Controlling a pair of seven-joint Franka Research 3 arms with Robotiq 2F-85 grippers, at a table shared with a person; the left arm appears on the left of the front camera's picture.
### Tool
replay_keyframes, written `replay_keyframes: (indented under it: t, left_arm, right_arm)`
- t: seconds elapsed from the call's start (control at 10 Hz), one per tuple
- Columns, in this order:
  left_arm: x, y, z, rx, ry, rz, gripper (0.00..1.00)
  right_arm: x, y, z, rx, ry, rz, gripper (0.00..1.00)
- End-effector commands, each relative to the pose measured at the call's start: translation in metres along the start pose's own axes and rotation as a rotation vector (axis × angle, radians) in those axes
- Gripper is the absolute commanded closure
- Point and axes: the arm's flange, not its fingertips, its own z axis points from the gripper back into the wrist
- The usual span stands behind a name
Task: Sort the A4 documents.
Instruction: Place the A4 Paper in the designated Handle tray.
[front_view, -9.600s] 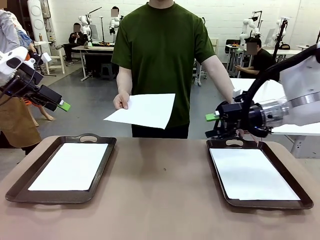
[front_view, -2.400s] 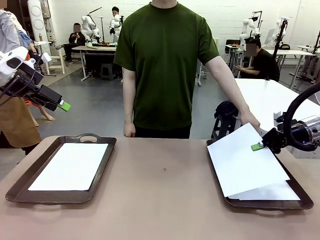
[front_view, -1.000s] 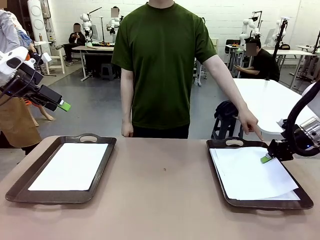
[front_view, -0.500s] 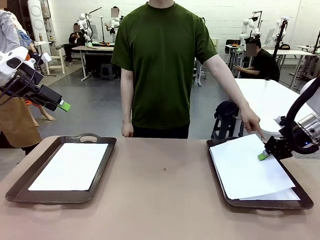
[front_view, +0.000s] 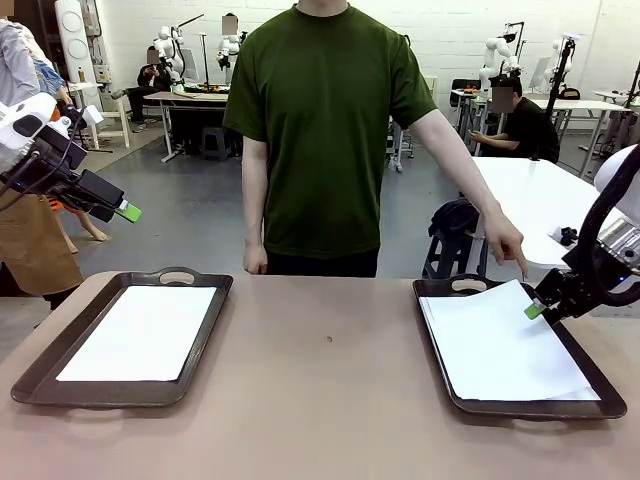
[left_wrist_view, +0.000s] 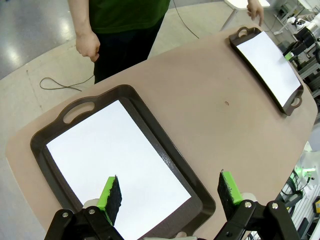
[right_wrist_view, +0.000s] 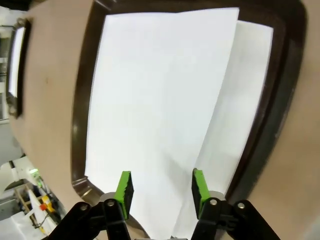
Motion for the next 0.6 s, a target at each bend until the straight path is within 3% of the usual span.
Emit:
replay_keyframes:
  t: [0.0,0.1,0.2,0.3,0.5]
  left_arm:
    - [0.0002,-0.0001,0.0004,0.012,-0.003,-0.004,0.00]
    - [0.0002,-0.0001,0.0004,0.012,-0.003,-0.004,0.00]
    - [0.0002,-0.0001,0.0004,0.012,-0.003,-0.004,0.00]
    - [0.0002,-0.0001,0.0004,0.012,-0.003,-0.004,0.00]
    - [0.0002,-0.0001,0.0004,0.012,-0.003,-0.004,0.00]
  right_arm:
    - [-0.0045,0.0050,0.0009,-0.081,0.013,-0.023,0.27]
    - [-0.0036,0.0047,0.0026,-0.094,0.015,-0.021,0.00]
    - [-0.0025,0.0050,0.0038,-0.104,0.017,-0.017,0.08]
    - [-0.0020,0.0055,0.0044,-0.109,0.020,-0.014,0.00]
    - [-0.0015,0.0059,0.0043,-0.114,0.030,-0.012,0.00]
